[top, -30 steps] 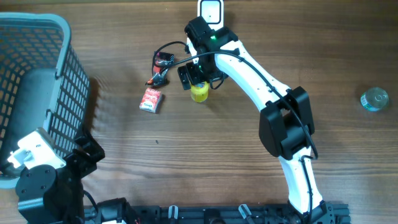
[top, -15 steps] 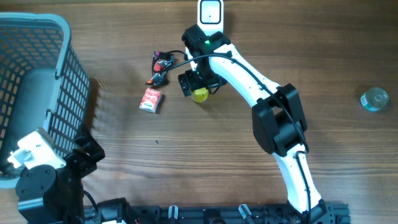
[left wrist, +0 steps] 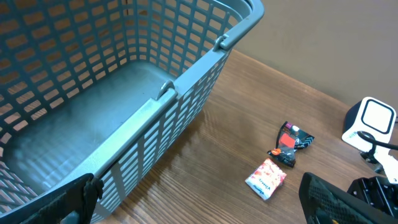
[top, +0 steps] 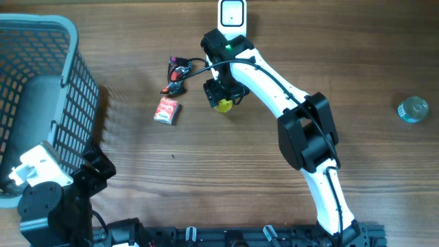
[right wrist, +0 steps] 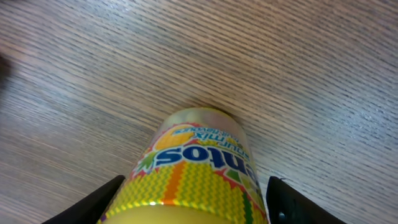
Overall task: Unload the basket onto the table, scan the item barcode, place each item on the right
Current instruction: 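Rotate the yellow bottle in the right gripper near the scanner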
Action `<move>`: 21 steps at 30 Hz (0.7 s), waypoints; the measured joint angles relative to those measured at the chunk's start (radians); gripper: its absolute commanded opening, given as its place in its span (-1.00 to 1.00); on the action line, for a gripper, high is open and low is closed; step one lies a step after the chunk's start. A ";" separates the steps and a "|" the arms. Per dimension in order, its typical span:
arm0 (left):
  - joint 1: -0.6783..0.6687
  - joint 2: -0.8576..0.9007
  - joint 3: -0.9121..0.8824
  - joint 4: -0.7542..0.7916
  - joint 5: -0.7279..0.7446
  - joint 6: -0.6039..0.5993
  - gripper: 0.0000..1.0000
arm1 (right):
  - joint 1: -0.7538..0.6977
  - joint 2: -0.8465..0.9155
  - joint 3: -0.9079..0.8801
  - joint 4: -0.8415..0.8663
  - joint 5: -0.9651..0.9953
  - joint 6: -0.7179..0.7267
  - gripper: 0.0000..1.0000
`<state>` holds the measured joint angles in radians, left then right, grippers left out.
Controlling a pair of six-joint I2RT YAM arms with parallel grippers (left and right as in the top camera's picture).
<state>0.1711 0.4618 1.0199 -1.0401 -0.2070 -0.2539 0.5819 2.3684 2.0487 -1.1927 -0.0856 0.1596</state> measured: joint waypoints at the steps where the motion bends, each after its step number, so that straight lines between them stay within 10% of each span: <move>1: 0.000 0.000 0.000 0.000 0.000 0.000 1.00 | 0.000 0.000 0.000 -0.007 0.001 -0.008 0.46; 21: 0.000 0.000 0.000 0.000 0.000 0.000 1.00 | 0.012 0.006 0.000 -0.059 -0.011 -0.260 0.49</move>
<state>0.1711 0.4618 1.0199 -1.0405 -0.2070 -0.2539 0.5941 2.3745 2.0487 -1.2518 -0.0967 -0.1001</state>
